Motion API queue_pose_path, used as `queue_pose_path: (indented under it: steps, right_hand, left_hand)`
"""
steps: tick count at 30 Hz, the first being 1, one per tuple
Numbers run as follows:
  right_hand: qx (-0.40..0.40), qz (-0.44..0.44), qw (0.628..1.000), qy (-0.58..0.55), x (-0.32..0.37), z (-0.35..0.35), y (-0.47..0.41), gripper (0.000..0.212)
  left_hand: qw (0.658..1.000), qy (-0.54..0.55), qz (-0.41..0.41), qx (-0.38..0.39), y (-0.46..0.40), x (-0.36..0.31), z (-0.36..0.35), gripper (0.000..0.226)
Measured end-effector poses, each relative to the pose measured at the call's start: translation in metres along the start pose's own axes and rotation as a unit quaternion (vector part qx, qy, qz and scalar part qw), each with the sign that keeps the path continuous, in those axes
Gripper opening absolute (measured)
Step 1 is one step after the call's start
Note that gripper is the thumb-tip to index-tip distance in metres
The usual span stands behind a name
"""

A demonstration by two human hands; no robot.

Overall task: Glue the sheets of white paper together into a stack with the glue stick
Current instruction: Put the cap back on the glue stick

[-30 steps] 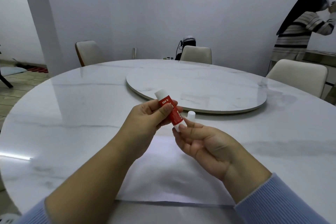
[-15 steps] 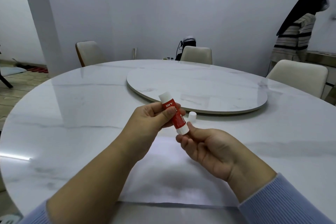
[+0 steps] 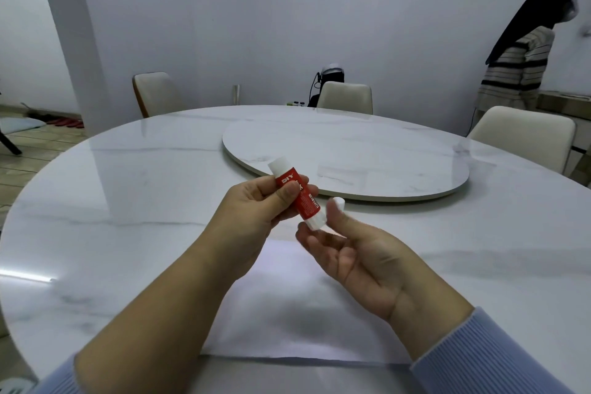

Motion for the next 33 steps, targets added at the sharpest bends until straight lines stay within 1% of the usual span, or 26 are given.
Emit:
queue_pose_path:
  steps: [1, 3, 4, 5, 7, 8, 9, 11, 12, 13, 15, 16, 17, 18, 19, 20, 21, 22, 24, 25, 26, 27, 28, 30, 31, 33]
  right_hand:
    - [0.004, -0.023, 1.000, 0.003, -0.003, -0.001, 0.001, 0.050]
    - [0.006, -0.021, 1.000, 0.013, -0.002, 0.000, 0.000, 0.043]
    - [0.004, 0.000, 1.000, 0.009, 0.000, 0.001, -0.001, 0.039]
    - [-0.004, 0.029, 1.000, 0.001, 0.003, 0.003, -0.002, 0.039]
    - [-0.017, 0.072, 0.997, -0.003, 0.007, 0.006, -0.003, 0.048]
    - [-0.015, 0.068, 0.998, -0.002, 0.007, 0.006, -0.004, 0.049]
    - [-0.006, 0.044, 0.999, -0.005, 0.004, 0.003, -0.003, 0.048]
    - [0.008, -0.025, 1.000, -0.011, -0.002, -0.001, 0.000, 0.050]
    - [0.010, -0.042, 0.999, -0.006, -0.003, -0.001, 0.001, 0.049]
    - [0.010, -0.041, 0.999, 0.001, -0.003, 0.000, 0.001, 0.041]
    - [0.003, 0.001, 1.000, 0.000, 0.002, 0.001, -0.001, 0.023]
    - [-0.001, 0.028, 1.000, 0.001, 0.004, 0.003, -0.002, 0.025]
    - [0.005, 0.051, 0.999, 0.017, 0.007, 0.003, -0.003, 0.033]
    - [0.013, 0.071, 0.995, 0.067, 0.011, 0.004, -0.004, 0.043]
    - [0.016, 0.092, 0.984, 0.153, 0.016, 0.005, -0.004, 0.051]
    - [0.014, 0.116, 0.961, 0.250, 0.024, 0.008, -0.006, 0.055]
    - [-0.002, 0.150, 0.930, 0.336, 0.035, 0.012, -0.009, 0.053]
    - [-0.033, 0.195, 0.889, 0.412, 0.049, 0.019, -0.013, 0.047]
    - [-0.094, 0.263, 0.788, 0.549, 0.074, 0.030, -0.023, 0.034]
    - [-0.102, 0.271, 0.744, 0.603, 0.079, 0.035, -0.031, 0.036]
    - [-0.088, 0.272, 0.710, 0.644, 0.079, 0.040, -0.041, 0.041]
    - [-0.056, 0.272, 0.681, 0.678, 0.075, 0.042, -0.051, 0.046]
    - [-0.022, 0.268, 0.655, 0.706, 0.068, 0.042, -0.061, 0.049]
    - [0.026, 0.255, 0.625, 0.737, 0.056, 0.042, -0.073, 0.050]
    - [0.033, 0.257, 0.616, 0.744, 0.054, 0.042, -0.078, 0.048]
    - [0.008, 0.274, 0.600, 0.751, 0.057, 0.042, -0.084, 0.035]
  left_hand:
    - [1.000, 0.000, 0.002, -0.001, 0.000, 0.000, 0.000, 0.029]
    - [1.000, -0.004, 0.005, 0.000, 0.000, 0.001, 0.000, 0.030]
    - [1.000, -0.010, 0.005, 0.000, 0.000, 0.002, 0.000, 0.030]
    - [1.000, -0.016, 0.004, 0.001, 0.000, 0.003, -0.001, 0.030]
    - [1.000, -0.026, 0.003, 0.003, 0.000, 0.005, -0.002, 0.028]
    - [1.000, -0.030, 0.002, 0.003, 0.000, 0.005, -0.002, 0.027]
    - [0.999, -0.033, 0.001, 0.002, 0.000, 0.005, -0.001, 0.026]
    - [0.999, -0.036, 0.001, -0.003, 0.000, 0.005, 0.000, 0.025]
    - [0.999, -0.035, 0.002, -0.003, 0.000, 0.005, 0.000, 0.023]
    - [0.999, -0.035, 0.001, -0.002, 0.000, 0.005, 0.000, 0.023]
    - [0.999, -0.041, -0.002, -0.001, -0.001, 0.006, 0.000, 0.024]
    - [0.999, -0.043, -0.002, -0.004, -0.001, 0.006, 0.000, 0.027]
    - [0.999, -0.043, -0.001, -0.008, -0.002, 0.007, 0.000, 0.029]
    - [0.999, -0.042, 0.000, -0.014, -0.002, 0.007, 0.002, 0.030]
    - [0.999, -0.039, -0.001, -0.024, -0.003, 0.007, 0.004, 0.031]
    - [0.999, -0.033, 0.000, -0.036, -0.003, 0.007, 0.007, 0.031]
    - [0.999, -0.023, 0.003, -0.048, -0.004, 0.008, 0.010, 0.031]
    - [0.998, -0.013, 0.011, -0.060, -0.005, 0.011, 0.013, 0.030]
    - [0.996, -0.005, 0.045, -0.077, -0.007, 0.019, 0.015, 0.029]
    - [0.995, 0.001, 0.066, -0.075, -0.007, 0.024, 0.013, 0.032]
    - [0.994, 0.013, 0.086, -0.063, -0.007, 0.029, 0.009, 0.035]
    - [0.993, 0.027, 0.107, -0.043, -0.007, 0.034, 0.005, 0.037]
    - [0.991, 0.043, 0.128, -0.018, -0.005, 0.038, 0.001, 0.038]
    - [0.983, 0.067, 0.167, 0.028, -0.002, 0.043, -0.007, 0.039]
    - [0.980, 0.076, 0.180, 0.044, -0.001, 0.045, -0.009, 0.039]
    - [0.974, 0.099, 0.193, 0.063, -0.001, 0.045, -0.013, 0.039]
Point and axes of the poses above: each hand's wrist, its own y-axis away from the middle knuckle, its own z-axis out of the back of the hand, x = y × z, the point moved 7 cm from there along -y, towards the middle knuckle, and after that the axes turned 5 degrees about z, right-handed, at the moved point
